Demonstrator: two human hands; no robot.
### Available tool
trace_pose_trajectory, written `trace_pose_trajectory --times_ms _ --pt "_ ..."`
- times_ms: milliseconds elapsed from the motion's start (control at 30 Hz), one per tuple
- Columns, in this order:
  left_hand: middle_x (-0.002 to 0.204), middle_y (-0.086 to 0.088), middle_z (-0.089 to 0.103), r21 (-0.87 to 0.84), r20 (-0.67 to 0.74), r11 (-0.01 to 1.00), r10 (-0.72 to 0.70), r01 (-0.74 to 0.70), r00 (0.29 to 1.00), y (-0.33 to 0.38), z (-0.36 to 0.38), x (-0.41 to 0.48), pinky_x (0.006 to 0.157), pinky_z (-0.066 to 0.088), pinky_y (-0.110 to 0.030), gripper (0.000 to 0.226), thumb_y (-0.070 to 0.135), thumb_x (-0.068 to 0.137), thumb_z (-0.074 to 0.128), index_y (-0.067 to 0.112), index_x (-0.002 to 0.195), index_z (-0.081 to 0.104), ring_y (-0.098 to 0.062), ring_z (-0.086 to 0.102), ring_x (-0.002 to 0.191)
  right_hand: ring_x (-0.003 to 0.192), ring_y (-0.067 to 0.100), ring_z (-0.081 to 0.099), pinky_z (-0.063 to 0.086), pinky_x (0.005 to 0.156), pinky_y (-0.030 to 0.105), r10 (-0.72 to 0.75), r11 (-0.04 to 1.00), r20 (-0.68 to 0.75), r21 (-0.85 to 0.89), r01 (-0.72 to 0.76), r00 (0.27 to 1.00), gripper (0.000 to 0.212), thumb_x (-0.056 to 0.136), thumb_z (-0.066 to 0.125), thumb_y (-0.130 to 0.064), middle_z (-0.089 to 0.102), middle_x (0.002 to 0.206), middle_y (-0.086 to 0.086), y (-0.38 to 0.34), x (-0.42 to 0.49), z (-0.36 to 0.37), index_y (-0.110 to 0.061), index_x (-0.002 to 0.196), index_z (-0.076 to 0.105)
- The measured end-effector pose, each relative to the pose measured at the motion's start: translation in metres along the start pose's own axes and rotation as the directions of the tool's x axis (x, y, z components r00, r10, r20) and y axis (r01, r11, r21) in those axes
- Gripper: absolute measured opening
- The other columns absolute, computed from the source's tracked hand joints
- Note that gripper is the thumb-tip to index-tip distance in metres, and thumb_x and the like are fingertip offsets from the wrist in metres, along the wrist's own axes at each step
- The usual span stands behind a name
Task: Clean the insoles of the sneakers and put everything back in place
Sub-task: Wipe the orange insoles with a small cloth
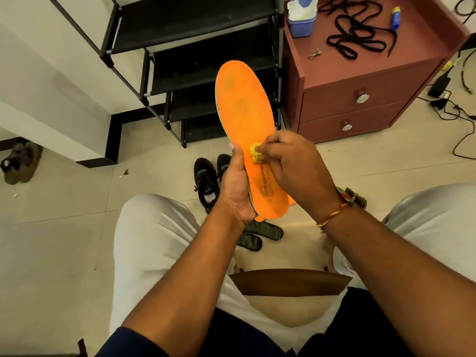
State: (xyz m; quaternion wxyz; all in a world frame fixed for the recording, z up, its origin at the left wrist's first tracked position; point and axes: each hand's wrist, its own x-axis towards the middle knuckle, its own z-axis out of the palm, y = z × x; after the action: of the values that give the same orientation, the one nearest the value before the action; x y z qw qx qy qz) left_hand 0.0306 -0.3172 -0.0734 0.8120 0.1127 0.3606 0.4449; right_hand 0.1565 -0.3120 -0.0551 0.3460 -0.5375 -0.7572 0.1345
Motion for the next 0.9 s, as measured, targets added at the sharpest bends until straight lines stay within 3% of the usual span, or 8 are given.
trace_pose_trajectory --times_ms 67,167,233,400,500,633,800,900 --pt "0.139 -0.016 0.060 0.020 -0.002 1.000 -0.008 0.008 1.000 -0.002 0.000 0.002 0.111 0.040 -0.055 0.075 0.072 0.097 0.025 0.016 0.135 0.058 -0.037 0.052 0.133 0.095 0.033 0.063 0.056 0.076 0.037 0.009 1.000 -0.034 -0.015 -0.009 0.999 0.022 0.094 0.060 -0.016 0.067 0.104 0.012 -0.001 0.001 -0.004 -0.005 0.103 0.076" --pt "0.124 -0.012 0.070 0.080 -0.005 0.996 -0.046 0.046 0.999 -0.005 0.005 0.000 0.091 0.056 -0.047 0.068 0.068 0.099 0.024 0.021 0.134 0.058 -0.031 0.068 0.112 0.098 0.033 0.062 0.050 0.080 0.031 0.050 0.999 -0.060 -0.013 -0.051 0.997 0.021 0.094 0.060 -0.015 0.067 0.106 0.011 0.003 0.004 -0.009 -0.006 0.103 0.076" --pt "0.118 -0.011 0.072 0.110 -0.010 0.992 -0.057 0.058 0.998 -0.006 0.007 -0.001 0.086 0.057 -0.045 0.065 0.066 0.100 0.023 0.021 0.129 0.060 -0.029 0.071 0.105 0.098 0.031 0.062 0.054 0.081 0.035 0.077 0.997 -0.035 -0.012 -0.077 0.996 0.020 0.094 0.060 -0.014 0.067 0.107 0.009 0.007 0.005 -0.009 -0.008 0.104 0.076" --pt "0.134 -0.015 0.062 0.054 -0.059 0.998 0.023 -0.020 0.998 0.011 -0.004 0.005 0.115 0.038 -0.049 0.080 0.073 0.096 0.032 0.008 0.132 0.061 -0.034 0.054 0.132 0.092 0.026 0.064 0.055 0.079 0.043 -0.016 0.995 0.136 0.099 0.002 0.991 0.024 0.089 0.059 -0.008 0.068 0.103 0.005 -0.017 -0.010 0.000 -0.013 0.101 0.078" --pt "0.129 -0.012 0.066 0.043 -0.054 0.998 0.037 -0.034 0.998 0.020 -0.011 0.006 0.121 0.031 -0.045 0.083 0.074 0.095 0.031 0.006 0.117 0.074 -0.031 0.053 0.131 0.088 0.024 0.065 0.055 0.078 0.039 -0.070 0.986 0.186 0.165 0.039 0.980 0.020 0.087 0.064 -0.006 0.070 0.099 0.004 -0.028 -0.018 0.000 -0.013 0.098 0.080" --pt "0.144 -0.014 0.056 0.047 -0.028 0.999 -0.012 0.013 1.000 0.010 -0.004 0.004 0.118 0.035 -0.044 0.087 0.074 0.095 0.034 0.004 0.142 0.053 -0.031 0.049 0.138 0.085 0.027 0.065 0.051 0.075 0.034 -0.040 0.996 0.075 0.087 0.033 0.996 0.020 0.088 0.061 -0.010 0.069 0.096 0.008 -0.026 -0.015 -0.002 -0.010 0.094 0.079" --pt "0.129 -0.014 0.067 0.096 -0.042 0.995 -0.030 0.033 0.999 -0.003 0.007 -0.001 0.095 0.054 -0.047 0.070 0.068 0.099 0.027 0.018 0.134 0.060 -0.033 0.064 0.118 0.098 0.024 0.059 0.040 0.084 0.014 0.032 0.999 -0.066 0.021 -0.030 0.997 0.017 0.094 0.063 -0.015 0.066 0.105 0.007 -0.009 -0.001 -0.009 -0.009 0.105 0.075" --pt "0.124 -0.014 0.068 0.158 -0.059 0.986 -0.041 0.049 0.997 -0.007 0.007 -0.003 0.084 0.059 -0.044 0.072 0.070 0.098 0.026 0.018 0.133 0.060 -0.031 0.069 0.106 0.094 0.028 0.062 0.052 0.078 0.030 0.085 0.995 -0.164 -0.032 -0.091 0.983 0.016 0.092 0.064 -0.011 0.067 0.102 0.009 0.006 0.011 -0.016 -0.005 0.102 0.076"
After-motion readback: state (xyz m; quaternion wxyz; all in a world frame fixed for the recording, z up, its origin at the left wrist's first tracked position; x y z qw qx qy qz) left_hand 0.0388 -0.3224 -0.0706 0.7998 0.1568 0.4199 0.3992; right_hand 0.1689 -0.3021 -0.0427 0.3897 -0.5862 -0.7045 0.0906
